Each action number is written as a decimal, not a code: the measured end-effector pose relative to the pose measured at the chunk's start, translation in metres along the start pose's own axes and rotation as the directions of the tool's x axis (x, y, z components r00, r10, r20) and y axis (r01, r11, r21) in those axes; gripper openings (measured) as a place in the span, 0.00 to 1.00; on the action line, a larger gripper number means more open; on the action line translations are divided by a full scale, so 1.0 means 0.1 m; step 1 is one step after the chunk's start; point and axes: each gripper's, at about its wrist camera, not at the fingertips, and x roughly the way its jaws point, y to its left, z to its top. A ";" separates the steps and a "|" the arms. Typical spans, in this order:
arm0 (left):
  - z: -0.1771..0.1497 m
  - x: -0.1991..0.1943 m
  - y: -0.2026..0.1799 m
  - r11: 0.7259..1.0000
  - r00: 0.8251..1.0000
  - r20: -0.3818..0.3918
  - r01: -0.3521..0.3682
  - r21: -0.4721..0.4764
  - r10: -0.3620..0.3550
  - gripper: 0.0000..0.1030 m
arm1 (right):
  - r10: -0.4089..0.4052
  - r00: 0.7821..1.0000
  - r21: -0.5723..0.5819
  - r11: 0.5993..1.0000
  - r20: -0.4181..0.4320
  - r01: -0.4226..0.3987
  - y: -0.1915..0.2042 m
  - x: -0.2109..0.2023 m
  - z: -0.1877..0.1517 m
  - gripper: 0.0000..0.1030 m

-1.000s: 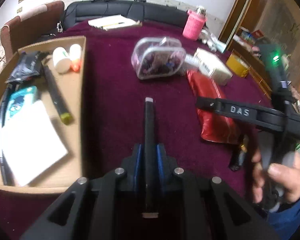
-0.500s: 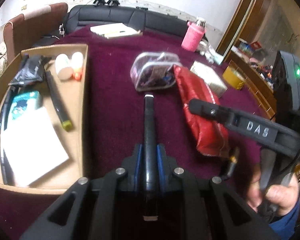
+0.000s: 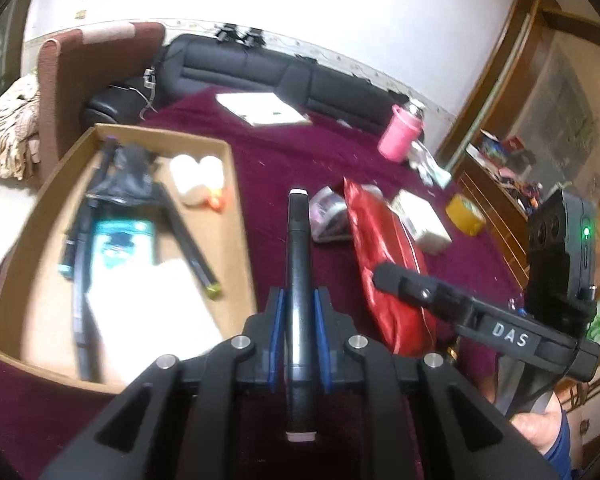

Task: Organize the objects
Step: 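Carry the black marker and red foil bag with both grippers over the tray, then open the left gripper releasing the marker while the right releases the red bag into the tray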

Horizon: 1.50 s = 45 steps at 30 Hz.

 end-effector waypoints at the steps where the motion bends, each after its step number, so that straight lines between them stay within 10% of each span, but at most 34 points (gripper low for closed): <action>1: 0.01 -0.04 0.06 1.000 1.000 0.011 -0.009 -0.011 0.009 0.14 | 0.004 1.000 -0.007 1.000 -0.006 -0.004 0.05 0.02 0.01 0.52; 23: 0.10 -0.24 1.46 0.958 0.983 0.040 -0.164 -0.235 0.178 0.14 | -0.008 0.987 -0.146 0.989 -0.160 -0.016 1.18 1.18 0.17 0.52; 45: 0.05 -0.18 1.47 0.956 0.983 0.012 -0.174 -0.237 0.182 0.16 | -0.014 0.989 -0.190 0.982 -0.149 -0.014 1.23 1.23 0.06 0.67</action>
